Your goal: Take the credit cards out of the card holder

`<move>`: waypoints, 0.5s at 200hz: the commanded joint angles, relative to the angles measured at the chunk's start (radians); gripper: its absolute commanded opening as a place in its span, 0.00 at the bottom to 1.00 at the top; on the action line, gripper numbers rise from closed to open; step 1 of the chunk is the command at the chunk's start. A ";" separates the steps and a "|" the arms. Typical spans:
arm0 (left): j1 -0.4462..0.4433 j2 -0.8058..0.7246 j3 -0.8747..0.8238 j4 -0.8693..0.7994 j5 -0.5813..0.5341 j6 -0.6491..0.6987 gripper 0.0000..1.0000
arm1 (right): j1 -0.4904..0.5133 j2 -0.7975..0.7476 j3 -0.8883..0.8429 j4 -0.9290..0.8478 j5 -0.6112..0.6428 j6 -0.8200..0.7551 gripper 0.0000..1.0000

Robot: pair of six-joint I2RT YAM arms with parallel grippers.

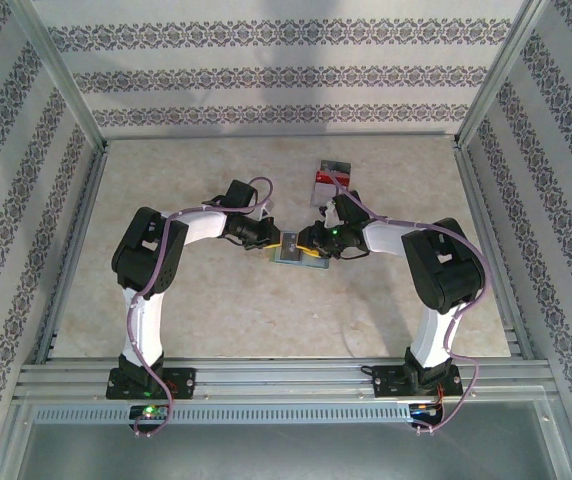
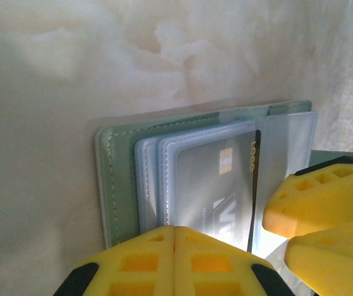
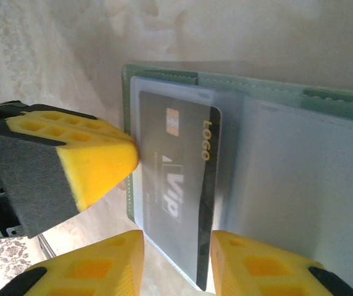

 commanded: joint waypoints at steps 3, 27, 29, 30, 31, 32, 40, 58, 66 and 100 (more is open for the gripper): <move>0.000 0.015 -0.003 -0.071 -0.045 0.022 0.07 | 0.011 0.011 0.023 -0.028 0.026 0.000 0.34; 0.000 0.012 -0.004 -0.071 -0.044 0.022 0.07 | 0.012 0.017 0.025 -0.039 0.031 -0.004 0.34; 0.000 0.012 -0.004 -0.071 -0.044 0.022 0.07 | 0.012 0.018 0.024 -0.039 0.031 -0.005 0.34; 0.000 0.012 -0.003 -0.071 -0.044 0.023 0.07 | 0.012 0.018 0.024 -0.038 0.030 -0.005 0.34; 0.000 0.012 -0.004 -0.071 -0.044 0.023 0.07 | 0.012 0.019 0.024 -0.038 0.030 -0.006 0.34; 0.000 0.012 -0.004 -0.071 -0.045 0.023 0.07 | 0.012 0.018 0.024 -0.038 0.030 -0.005 0.34; 0.000 0.012 -0.004 -0.071 -0.044 0.023 0.07 | 0.012 0.022 0.025 -0.036 0.029 -0.006 0.34; 0.000 0.012 -0.005 -0.071 -0.044 0.023 0.07 | 0.015 0.030 0.025 -0.025 0.020 -0.003 0.33; 0.000 0.012 -0.003 -0.072 -0.044 0.023 0.07 | 0.015 0.034 0.026 -0.020 0.017 0.000 0.31; 0.000 0.011 -0.006 -0.071 -0.044 0.023 0.07 | 0.017 0.049 0.022 0.017 -0.008 0.022 0.29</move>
